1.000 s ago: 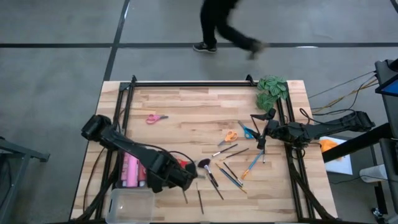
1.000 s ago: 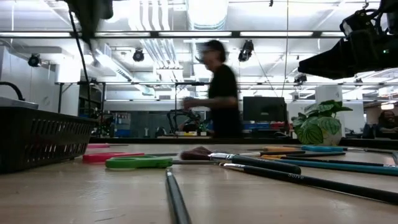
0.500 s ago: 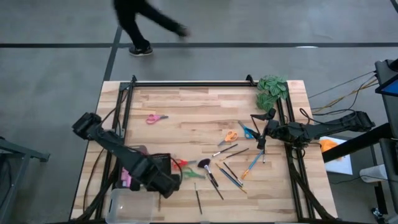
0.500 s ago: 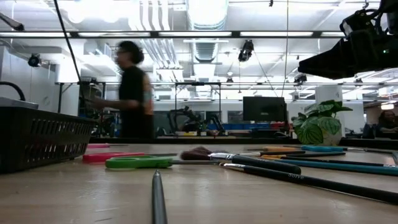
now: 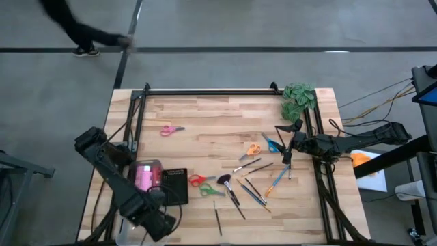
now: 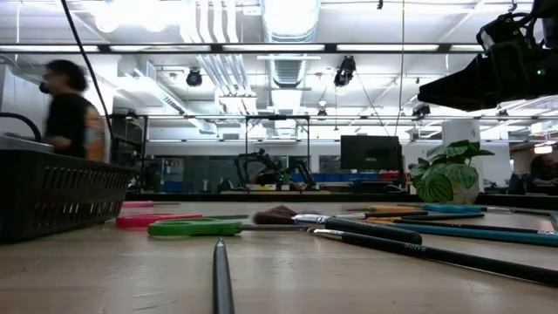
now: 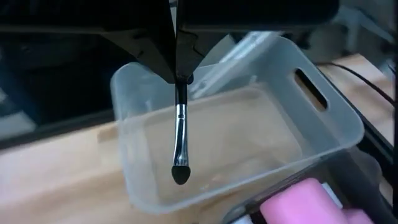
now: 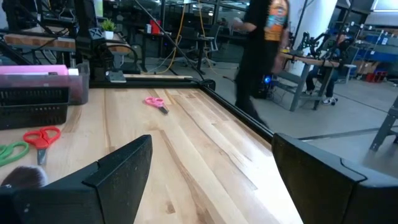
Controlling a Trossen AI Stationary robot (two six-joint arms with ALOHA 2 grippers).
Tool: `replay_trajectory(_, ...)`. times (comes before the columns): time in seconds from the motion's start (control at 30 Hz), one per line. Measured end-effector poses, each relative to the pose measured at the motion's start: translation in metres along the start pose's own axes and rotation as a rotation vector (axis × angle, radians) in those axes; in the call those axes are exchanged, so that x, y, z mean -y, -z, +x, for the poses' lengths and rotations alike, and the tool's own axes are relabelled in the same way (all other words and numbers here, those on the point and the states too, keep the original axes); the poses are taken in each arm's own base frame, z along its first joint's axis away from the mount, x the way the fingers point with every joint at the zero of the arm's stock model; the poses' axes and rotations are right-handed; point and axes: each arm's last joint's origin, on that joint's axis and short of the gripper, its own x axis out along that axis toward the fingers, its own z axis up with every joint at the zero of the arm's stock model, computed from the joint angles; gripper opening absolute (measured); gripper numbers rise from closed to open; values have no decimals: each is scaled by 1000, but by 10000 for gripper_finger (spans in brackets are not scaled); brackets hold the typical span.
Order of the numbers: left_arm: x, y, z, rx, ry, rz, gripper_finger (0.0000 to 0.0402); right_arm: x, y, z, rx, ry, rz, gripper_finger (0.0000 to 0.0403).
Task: Pick & Place Paint Supplies
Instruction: Put the silver paint brush into the transparent bin
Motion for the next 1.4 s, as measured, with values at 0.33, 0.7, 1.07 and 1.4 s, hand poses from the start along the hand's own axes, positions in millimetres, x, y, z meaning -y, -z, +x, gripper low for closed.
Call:
replay_trajectory(0.33, -15, 26, 10, 161, 42, 302, 3, 0, 0, 0, 0, 0, -1, 329)
replay_trajectory(0.7, -20, 34, 14, 215, 31, 539, 3, 0, 0, 0, 0, 0, -1, 329)
replay_trajectory(1.07, -28, 23, 41, 220, -64, 654, 3, 0, 0, 0, 0, 0, -1, 329)
replay_trajectory(1.4, -39, 4, 95, 126, -85, 683, 3, 0, 0, 0, 0, 0, -2, 329)
